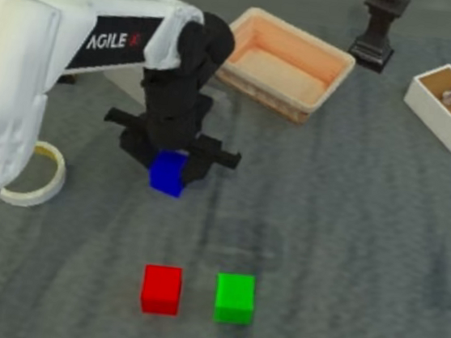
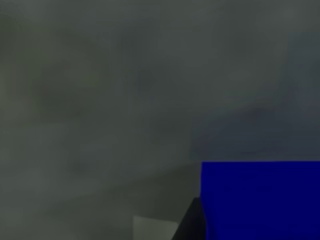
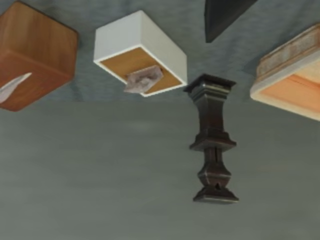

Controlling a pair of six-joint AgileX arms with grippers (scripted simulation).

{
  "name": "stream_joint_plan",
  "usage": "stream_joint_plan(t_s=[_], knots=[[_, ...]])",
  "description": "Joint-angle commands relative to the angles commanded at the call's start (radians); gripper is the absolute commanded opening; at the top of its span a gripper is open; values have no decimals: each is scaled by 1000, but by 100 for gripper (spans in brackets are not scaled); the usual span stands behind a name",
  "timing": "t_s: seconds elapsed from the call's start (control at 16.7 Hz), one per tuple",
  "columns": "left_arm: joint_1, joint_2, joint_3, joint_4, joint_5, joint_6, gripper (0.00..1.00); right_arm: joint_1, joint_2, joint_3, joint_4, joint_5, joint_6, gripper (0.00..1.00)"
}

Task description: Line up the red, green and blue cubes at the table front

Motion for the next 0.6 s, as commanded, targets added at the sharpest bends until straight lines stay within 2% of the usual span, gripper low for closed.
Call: stream_joint_plan(t_s=[0.6], knots=[[5, -23, 35, -45, -1, 1, 0, 0, 0, 0, 0, 0, 0, 100]])
